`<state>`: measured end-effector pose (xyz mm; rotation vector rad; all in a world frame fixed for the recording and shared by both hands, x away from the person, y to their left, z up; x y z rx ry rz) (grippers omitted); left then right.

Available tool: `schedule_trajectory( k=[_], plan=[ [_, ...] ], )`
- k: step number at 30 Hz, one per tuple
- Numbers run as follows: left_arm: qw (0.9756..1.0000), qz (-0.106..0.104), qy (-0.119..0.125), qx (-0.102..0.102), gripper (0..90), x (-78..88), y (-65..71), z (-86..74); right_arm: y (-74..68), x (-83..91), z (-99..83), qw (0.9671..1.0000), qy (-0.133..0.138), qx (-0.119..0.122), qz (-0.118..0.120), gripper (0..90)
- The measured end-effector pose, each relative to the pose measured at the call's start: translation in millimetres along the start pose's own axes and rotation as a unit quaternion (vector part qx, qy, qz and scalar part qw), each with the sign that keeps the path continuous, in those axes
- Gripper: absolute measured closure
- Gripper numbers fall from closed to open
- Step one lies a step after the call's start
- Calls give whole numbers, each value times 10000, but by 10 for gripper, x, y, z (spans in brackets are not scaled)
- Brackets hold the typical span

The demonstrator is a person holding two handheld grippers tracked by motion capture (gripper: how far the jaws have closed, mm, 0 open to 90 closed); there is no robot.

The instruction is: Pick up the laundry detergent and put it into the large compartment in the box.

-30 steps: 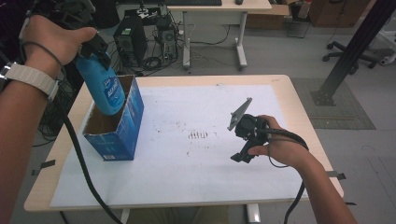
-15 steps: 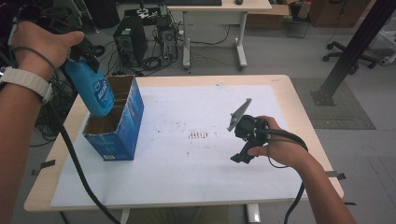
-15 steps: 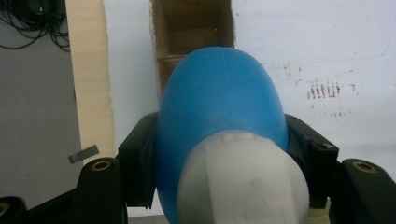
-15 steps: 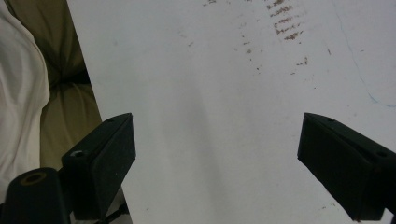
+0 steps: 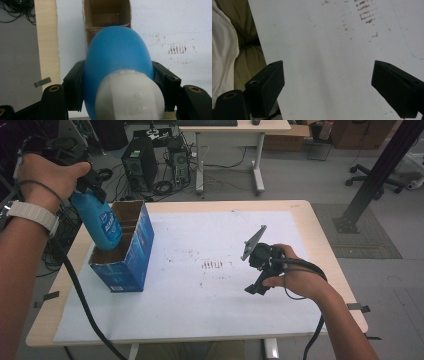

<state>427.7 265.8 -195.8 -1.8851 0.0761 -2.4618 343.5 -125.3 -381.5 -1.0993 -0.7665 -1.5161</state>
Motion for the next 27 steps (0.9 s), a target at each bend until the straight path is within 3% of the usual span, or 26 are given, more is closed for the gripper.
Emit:
schedule_trajectory(
  k=[27],
  plan=[
    [10000,39,-38,-69,374,-496,4,-52,3,-25,-27,10000,-5,-44,6,115]
  ],
)
Point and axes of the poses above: each handheld gripper's, and its own axes: x roughly backward along the jaws, z roughly out of its top, y roughly to its right, the point moved 9 cm from there along -x, roughly forward along the jaws, and after that the axes turned 6 degrees about z, right-handed, at the moved point
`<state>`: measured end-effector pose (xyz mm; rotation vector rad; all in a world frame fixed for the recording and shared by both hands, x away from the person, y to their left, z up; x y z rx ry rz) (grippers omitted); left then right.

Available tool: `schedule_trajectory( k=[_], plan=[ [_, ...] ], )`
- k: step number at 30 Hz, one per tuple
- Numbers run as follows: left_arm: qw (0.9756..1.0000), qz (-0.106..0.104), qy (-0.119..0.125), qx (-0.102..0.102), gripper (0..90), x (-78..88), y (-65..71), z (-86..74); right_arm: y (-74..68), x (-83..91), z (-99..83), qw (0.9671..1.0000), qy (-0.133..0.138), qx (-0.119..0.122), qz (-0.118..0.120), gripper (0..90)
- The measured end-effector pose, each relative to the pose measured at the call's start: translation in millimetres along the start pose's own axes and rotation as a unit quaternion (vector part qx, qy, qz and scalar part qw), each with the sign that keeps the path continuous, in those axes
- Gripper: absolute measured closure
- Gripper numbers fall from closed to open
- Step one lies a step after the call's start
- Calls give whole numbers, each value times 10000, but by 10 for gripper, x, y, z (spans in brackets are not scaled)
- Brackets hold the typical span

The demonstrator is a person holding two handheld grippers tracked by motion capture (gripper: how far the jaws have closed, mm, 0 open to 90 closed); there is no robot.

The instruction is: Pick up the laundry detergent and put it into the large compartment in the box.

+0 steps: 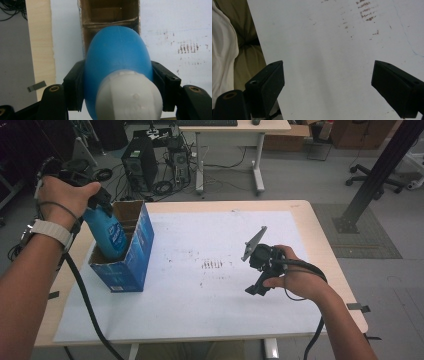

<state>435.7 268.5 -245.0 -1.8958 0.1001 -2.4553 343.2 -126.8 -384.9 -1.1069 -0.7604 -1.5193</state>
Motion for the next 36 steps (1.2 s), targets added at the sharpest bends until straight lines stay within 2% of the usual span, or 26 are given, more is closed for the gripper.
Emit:
schedule_trajectory(
  k=[8,22,36],
  plan=[
    [10000,51,-29,-43,374,-145,5,-14,6,-23,-7,10000,-7,-13,17,115],
    [9998,25,-127,-138,374,-419,55,-34,15,-22,-46,10000,-19,-70,11,115],
    [9996,73,-163,-207,374,-624,94,-68,3,-26,-89,9999,-39,-130,9,115]
  ],
)
Point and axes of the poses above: each handheld gripper's, and its own axes: x roughly backward along the jaws, z roughly out of its top, y roughly to its right, the point moved 9 cm from there along -x, roughly forward along the jaws, and after that the axes turned 6 degrees about z, right-handed, at the moved point
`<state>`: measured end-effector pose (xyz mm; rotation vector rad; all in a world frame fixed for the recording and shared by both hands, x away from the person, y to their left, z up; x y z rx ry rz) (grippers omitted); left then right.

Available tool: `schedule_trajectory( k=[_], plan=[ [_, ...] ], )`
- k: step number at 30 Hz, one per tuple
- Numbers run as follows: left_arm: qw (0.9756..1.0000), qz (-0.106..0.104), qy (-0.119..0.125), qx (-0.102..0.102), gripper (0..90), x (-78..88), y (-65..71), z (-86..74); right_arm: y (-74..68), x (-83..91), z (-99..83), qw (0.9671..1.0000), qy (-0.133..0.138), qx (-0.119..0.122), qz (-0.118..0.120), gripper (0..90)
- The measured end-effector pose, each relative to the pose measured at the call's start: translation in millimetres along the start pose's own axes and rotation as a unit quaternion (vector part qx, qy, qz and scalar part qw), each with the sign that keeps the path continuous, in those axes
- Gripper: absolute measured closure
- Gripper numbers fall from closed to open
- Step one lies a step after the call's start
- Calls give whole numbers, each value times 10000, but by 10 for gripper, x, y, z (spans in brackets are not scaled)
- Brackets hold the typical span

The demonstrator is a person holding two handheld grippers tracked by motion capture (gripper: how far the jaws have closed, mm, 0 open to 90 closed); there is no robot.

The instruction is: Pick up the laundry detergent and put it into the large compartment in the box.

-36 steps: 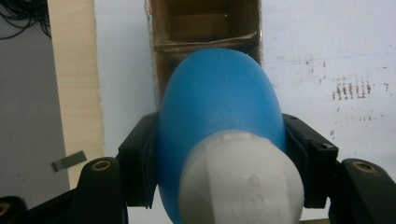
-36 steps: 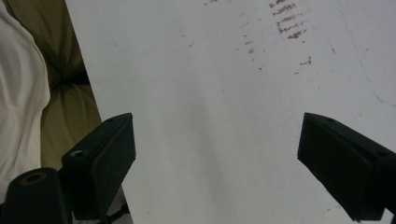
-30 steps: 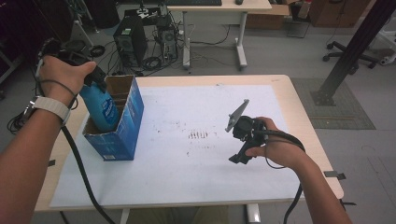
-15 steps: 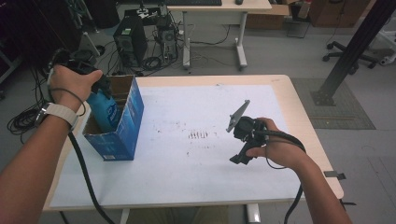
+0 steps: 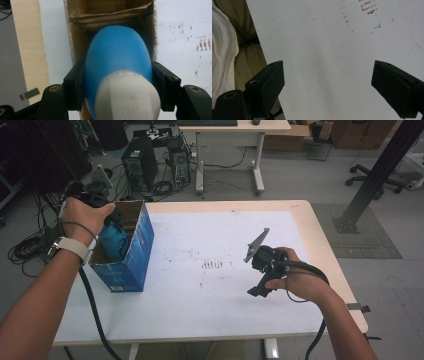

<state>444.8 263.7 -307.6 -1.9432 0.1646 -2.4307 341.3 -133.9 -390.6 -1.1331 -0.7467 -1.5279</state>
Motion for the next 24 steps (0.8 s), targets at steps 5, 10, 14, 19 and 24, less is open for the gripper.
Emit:
schedule_trajectory(
  k=[5,10,14,19,24],
  plan=[
    [10000,29,-4,-47,374,-74,22,-5,-2,4,-9,10000,18,-1,-3,115],
    [10000,-3,-25,-57,374,-161,42,-21,-2,8,-33,10000,14,-45,0,115],
    [10000,20,12,-72,374,-201,44,-19,0,2,-46,10000,4,-60,-4,115],
    [10000,15,-9,-78,374,-252,37,-31,1,-1,-50,10000,22,-69,2,115],
    [9999,44,-19,-95,374,-313,39,-46,6,-4,-55,10000,1,-80,2,115]
  ],
)
Point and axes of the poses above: each handheld gripper's, and its own axes: x roughly backward along the jaws, z roughly out of its top, y roughly to its right, the point moved 9 cm from there along -x, roughly forward along the jaws, and after that the axes turned 6 degrees about z, right-handed, at the moved point
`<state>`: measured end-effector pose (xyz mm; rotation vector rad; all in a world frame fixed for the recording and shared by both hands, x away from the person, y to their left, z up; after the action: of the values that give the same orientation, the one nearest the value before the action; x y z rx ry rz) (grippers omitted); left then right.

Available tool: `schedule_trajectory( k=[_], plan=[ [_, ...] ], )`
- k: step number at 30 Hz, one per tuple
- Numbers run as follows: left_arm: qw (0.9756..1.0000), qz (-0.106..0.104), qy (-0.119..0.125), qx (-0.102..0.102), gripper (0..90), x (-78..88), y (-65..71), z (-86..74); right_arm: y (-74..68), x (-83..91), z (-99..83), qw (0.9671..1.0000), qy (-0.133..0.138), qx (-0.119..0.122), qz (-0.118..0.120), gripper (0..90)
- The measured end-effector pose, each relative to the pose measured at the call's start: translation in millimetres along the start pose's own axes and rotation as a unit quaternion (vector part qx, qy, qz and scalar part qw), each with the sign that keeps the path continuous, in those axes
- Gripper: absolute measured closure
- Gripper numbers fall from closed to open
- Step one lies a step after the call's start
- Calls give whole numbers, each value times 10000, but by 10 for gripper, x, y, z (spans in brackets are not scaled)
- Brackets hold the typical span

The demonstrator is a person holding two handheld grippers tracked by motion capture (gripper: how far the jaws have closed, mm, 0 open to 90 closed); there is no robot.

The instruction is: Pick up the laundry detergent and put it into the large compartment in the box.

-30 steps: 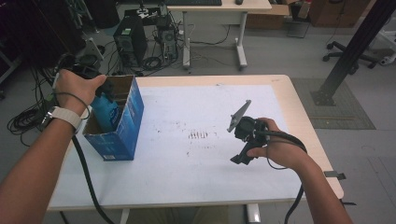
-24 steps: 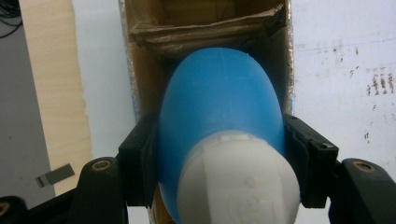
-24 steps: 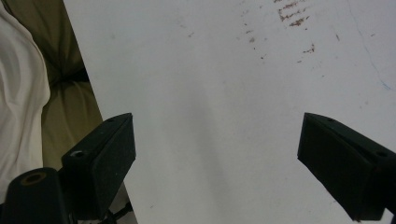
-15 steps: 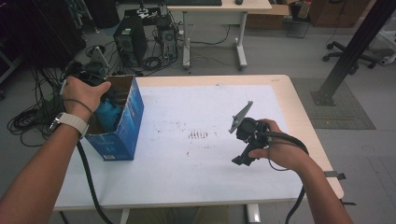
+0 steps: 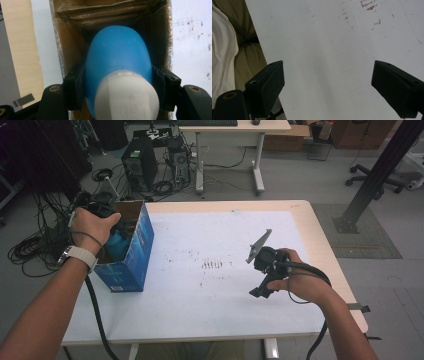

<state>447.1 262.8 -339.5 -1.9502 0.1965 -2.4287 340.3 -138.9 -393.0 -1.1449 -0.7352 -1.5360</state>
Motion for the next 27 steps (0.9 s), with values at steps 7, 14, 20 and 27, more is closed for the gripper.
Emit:
schedule_trajectory(
  k=[7,14,20,27],
  plan=[
    [10000,20,9,-27,374,-80,15,-16,0,-10,9,10000,0,6,12,115],
    [10000,24,-36,-55,374,-160,12,-42,2,-18,0,10000,-14,1,25,115],
    [10000,53,-6,-68,373,-173,3,-37,6,-18,-2,10000,-15,-2,18,115],
    [9999,60,-24,-98,373,-185,4,-35,1,-28,3,10000,-25,-11,31,115]
  ],
)
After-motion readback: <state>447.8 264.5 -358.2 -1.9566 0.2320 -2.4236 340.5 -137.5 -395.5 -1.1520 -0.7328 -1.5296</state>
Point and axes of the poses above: each handheld gripper's, and its own axes: x roughly backward along the jaws, z roughly out of its top, y roughly to its right, the point moved 9 cm from there along -x, roughly forward along the jaws, and after that the axes turned 6 degrees about z, right-handed, at the moved point
